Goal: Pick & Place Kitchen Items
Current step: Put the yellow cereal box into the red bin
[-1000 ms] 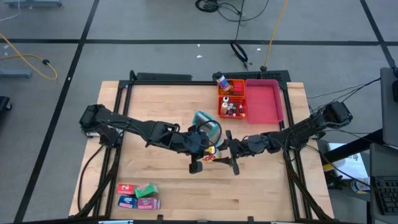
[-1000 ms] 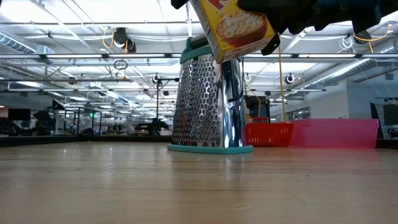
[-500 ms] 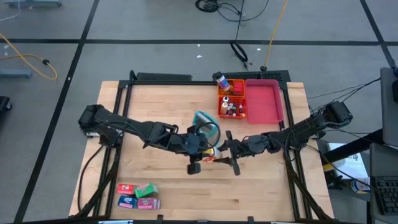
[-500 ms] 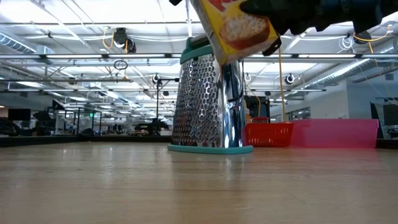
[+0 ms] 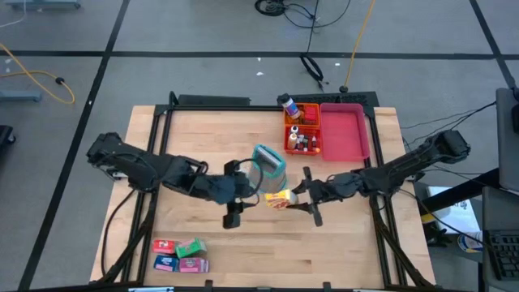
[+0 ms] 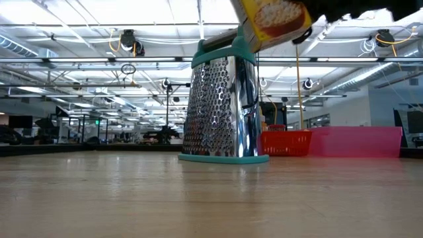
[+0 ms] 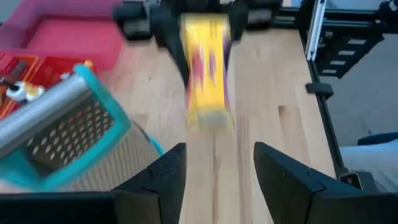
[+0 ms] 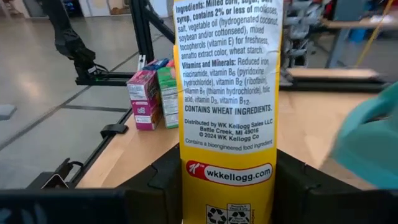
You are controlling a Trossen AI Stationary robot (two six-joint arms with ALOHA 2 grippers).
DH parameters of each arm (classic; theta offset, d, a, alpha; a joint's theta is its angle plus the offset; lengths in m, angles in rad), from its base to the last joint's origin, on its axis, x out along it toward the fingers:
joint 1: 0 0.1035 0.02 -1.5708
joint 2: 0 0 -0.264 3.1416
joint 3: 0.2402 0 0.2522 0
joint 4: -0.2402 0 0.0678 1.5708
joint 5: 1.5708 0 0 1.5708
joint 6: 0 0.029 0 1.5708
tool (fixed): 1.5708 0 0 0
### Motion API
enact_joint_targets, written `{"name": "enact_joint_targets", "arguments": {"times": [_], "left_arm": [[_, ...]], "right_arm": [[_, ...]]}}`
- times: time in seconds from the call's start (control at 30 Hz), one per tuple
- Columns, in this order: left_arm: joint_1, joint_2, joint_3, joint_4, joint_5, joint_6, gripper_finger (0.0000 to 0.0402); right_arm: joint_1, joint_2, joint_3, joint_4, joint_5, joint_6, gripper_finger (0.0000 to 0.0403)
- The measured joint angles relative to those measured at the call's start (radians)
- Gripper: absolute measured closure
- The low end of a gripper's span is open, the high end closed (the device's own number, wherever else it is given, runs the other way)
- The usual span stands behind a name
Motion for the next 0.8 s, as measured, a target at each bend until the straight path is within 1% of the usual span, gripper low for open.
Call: {"name": "enact_joint_targets", "arguments": {"times": [0.13, 0.3, 0.43, 0.5, 0.57, 0.67, 0.8], "left_arm": [[-0.063, -0.003, 0.0, -0.076, -0.066, -0.055, 0.0213], [-0.151, -0.003, 0.0, -0.14, -0.132, -0.142, 0.0213], [-0.218, -0.002, 0.0, -0.139, -0.178, -0.154, 0.0213], [-0.251, -0.002, 0.0, -0.14, -0.214, -0.171, 0.0213], [-0.28, -0.002, 0.0, -0.139, -0.242, -0.19, 0.0213], [-0.313, -0.002, 0.0, -0.139, -0.256, -0.195, 0.0213], [-0.341, -0.002, -0.001, -0.139, -0.283, -0.227, 0.0213]], "right_arm": [[0.035, -0.121, -0.034, -0.076, 0.129, -0.03, 0.025], [0.064, -0.275, -0.107, -0.108, 0.384, -0.016, 0.025], [0.071, -0.372, -0.173, -0.111, 0.563, -0.033, 0.025], [0.07, -0.405, -0.208, -0.111, 0.652, -0.029, 0.025], [0.068, -0.428, -0.239, -0.109, 0.765, -0.023, 0.025], [0.068, -0.452, -0.281, -0.095, 0.934, -0.021, 0.025], [0.067, -0.465, -0.319, -0.088, 1.107, -0.019, 0.025]]}}
